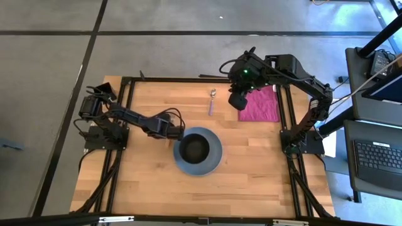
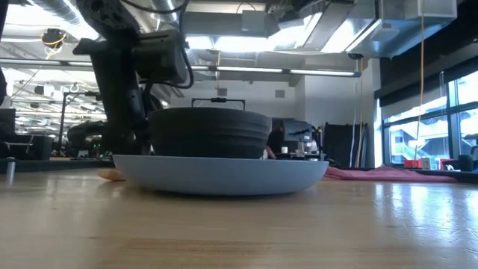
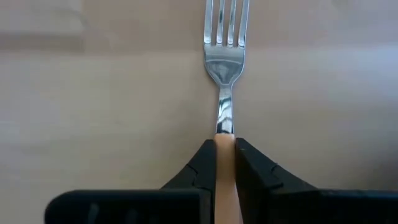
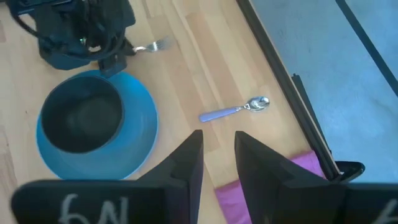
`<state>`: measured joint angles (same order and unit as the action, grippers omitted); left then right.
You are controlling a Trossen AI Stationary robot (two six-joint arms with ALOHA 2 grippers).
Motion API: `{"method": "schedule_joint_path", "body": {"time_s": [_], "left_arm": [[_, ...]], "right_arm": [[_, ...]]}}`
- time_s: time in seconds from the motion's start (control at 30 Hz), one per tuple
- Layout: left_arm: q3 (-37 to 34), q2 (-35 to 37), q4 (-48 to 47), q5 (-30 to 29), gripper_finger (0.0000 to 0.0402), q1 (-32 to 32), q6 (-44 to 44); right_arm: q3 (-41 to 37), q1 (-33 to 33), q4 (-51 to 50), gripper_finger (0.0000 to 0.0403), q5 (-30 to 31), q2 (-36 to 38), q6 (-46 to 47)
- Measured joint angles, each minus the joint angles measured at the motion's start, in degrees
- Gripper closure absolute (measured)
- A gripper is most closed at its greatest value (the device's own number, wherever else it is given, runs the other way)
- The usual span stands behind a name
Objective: Set table place
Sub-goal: Move the orange fork to the left side of the blue plate
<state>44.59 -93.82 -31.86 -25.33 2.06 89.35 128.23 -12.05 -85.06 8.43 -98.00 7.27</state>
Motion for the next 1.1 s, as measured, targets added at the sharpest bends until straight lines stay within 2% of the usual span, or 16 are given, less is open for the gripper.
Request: {"method": "schedule_joint_path", "body": {"time_s": [0.33,0.5,0.6,0.77,0.93,1.1], "left_arm": [[4.9,0.0,-9.0,7.4,0.0374,4.8,2.8],[5.9,0.0,-13.6,7.9,0.0374,9.0,10.4],[6.0,0.0,-13.9,9.8,0.0374,11.8,15.0],[6.1,0.0,-14.5,10.0,0.0374,16.9,23.7],[6.0,0.0,-15.8,10.0,0.0373,19.6,27.1],[5.9,-1.0,-15.3,9.9,0.0335,19.9,27.1]], "right_arm": [[0.0,0.0,0.0,0.0309,0.0,0.0,-0.1],[0.0,0.0,0.0,0.0309,0.0,0.0,-0.2],[0.0,0.0,0.0,0.0309,0.0,0.0,-0.2],[0.0,0.0,0.0,0.0309,0.0,0.0,-0.2],[0.0,0.0,0.0,0.0309,0.0,0.0,-0.3],[0.0,0.0,0.0,0.0309,0.0,0.0,-0.2]]}}
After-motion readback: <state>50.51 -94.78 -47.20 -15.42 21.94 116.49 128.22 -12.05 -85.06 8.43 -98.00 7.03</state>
